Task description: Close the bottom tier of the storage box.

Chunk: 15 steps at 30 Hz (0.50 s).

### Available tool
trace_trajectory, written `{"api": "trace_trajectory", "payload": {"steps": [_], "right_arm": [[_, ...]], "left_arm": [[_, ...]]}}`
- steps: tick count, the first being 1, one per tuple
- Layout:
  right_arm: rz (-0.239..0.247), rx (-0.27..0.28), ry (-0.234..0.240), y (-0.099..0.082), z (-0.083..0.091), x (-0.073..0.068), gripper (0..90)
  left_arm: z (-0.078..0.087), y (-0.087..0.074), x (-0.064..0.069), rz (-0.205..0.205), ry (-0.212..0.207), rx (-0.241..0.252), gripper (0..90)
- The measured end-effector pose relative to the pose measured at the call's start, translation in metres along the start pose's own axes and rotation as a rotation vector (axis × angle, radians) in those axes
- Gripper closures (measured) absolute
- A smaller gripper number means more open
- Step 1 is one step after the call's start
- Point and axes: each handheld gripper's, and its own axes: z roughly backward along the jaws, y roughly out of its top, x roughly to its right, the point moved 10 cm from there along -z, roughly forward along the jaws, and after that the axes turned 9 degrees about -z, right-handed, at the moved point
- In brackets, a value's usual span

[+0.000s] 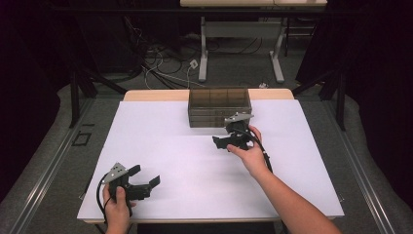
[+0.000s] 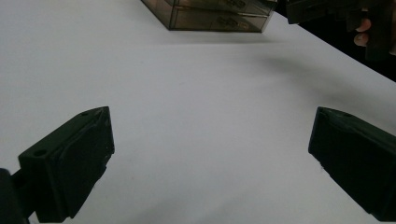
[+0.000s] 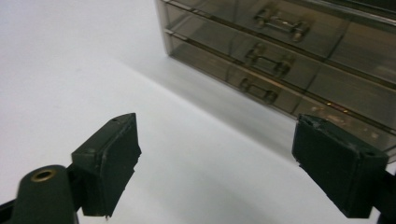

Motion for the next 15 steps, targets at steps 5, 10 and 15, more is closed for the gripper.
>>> {"api": "trace_trajectory", "payload": {"steps": [5, 10, 15], "right_arm": [[0.0, 0.036, 0.046, -0.001, 0.014, -0.011, 5.2], [0.018, 0.049, 0.065, -0.004, 0.031, -0.015, 0.0], [0.007, 0.07, 0.082, -0.008, 0.047, -0.017, 0.0]], "left_arm": [[0.0, 0.0, 0.0, -0.003, 0.0, 0.002, 0.5], [0.0, 0.0, 0.0, -0.002, -0.001, -0.001, 0.5], [-0.001, 0.0, 0.0, -0.005, 0.0, 0.0, 0.4]]}}
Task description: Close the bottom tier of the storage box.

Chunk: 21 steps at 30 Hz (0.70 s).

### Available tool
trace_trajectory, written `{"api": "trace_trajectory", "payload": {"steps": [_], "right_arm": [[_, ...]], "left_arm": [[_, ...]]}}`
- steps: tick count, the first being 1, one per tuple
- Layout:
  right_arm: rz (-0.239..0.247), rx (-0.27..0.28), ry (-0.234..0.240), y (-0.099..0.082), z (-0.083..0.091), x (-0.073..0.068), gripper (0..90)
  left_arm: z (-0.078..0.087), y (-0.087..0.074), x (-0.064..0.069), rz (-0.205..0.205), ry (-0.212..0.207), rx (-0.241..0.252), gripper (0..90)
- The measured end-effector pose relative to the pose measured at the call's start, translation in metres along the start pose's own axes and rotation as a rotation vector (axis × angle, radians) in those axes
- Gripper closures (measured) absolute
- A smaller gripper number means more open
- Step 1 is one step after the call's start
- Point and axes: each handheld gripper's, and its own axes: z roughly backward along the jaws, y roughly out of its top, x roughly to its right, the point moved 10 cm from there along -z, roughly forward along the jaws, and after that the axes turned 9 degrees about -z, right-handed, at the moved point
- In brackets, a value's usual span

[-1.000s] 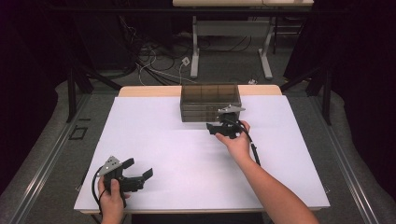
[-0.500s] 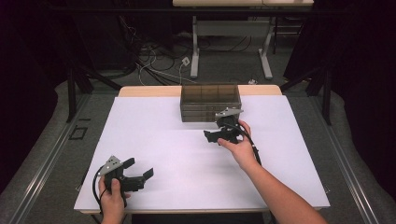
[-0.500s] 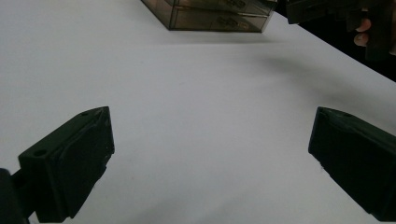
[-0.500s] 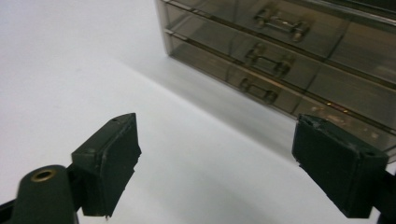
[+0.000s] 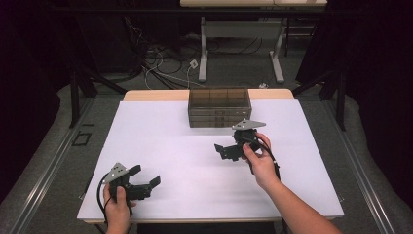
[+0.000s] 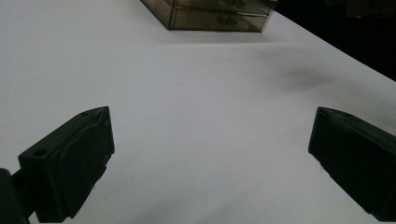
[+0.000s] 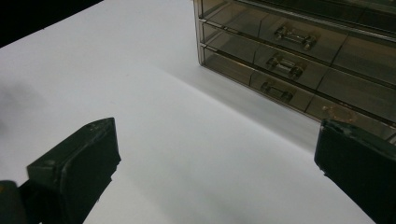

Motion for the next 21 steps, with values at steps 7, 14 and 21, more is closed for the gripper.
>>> {"api": "trace_trajectory", "payload": {"steps": [7, 14, 21], "right_arm": [[0.017, 0.006, -0.007, -0.013, 0.021, 0.005, 0.0], [0.024, 0.02, -0.033, -0.031, 0.044, 0.018, 0.0], [-0.024, 0.033, -0.055, -0.048, 0.064, 0.039, 0.0]], "left_arm": [[0.0, 0.0, 0.001, 0.003, -0.001, -0.003, 0.5], [-0.001, -0.001, 0.001, 0.006, 0.0, -0.004, 0.4], [-0.002, -0.001, 0.002, 0.005, 0.001, -0.01, 0.5]]}}
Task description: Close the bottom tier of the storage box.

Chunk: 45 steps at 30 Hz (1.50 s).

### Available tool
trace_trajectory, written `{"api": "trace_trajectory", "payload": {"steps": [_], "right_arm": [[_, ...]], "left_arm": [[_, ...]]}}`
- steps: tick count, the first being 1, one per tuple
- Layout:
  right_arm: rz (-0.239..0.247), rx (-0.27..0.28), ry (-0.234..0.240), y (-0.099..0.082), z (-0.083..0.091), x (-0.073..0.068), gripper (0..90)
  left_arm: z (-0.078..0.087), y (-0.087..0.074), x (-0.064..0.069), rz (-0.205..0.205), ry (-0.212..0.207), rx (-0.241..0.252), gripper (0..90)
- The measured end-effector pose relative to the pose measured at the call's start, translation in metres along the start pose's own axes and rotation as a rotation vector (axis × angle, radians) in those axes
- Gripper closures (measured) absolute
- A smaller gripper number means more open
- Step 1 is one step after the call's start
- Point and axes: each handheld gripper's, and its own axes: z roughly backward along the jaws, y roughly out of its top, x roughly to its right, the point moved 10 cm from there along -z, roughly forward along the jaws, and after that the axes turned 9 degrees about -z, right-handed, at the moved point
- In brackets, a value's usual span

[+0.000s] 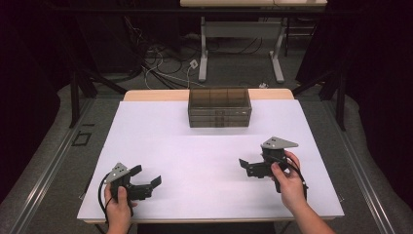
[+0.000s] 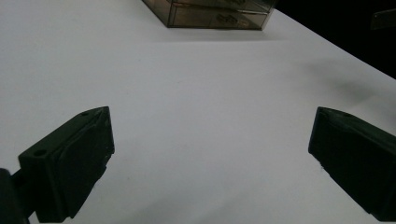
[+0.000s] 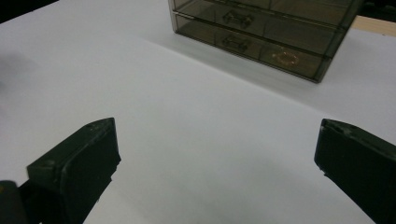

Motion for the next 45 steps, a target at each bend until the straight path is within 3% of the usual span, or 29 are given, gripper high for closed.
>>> {"api": "trace_trajectory", "payload": {"steps": [17, 24, 30, 33, 45], "right_arm": [[-0.087, 0.016, -0.063, -0.035, 0.02, 0.051, 0.0], [-0.088, 0.041, -0.061, -0.047, 0.02, 0.059, 0.0], [-0.121, 0.039, -0.068, -0.055, 0.02, 0.067, 0.0], [-0.118, 0.047, -0.098, -0.057, 0.021, 0.071, 0.0], [-0.136, 0.006, -0.101, -0.067, 0.017, 0.078, 0.0]], "left_arm": [[-0.001, 0.0, 0.0, 0.006, 0.001, 0.002, 0.5], [-0.002, 0.0, 0.0, 0.006, -0.001, 0.002, 0.5], [-0.001, 0.001, 0.0, 0.004, -0.004, 0.004, 0.5], [-0.001, 0.001, 0.0, 0.004, -0.003, 0.002, 0.5], [-0.001, 0.001, -0.001, -0.002, 0.001, 0.003, 0.5]]}}
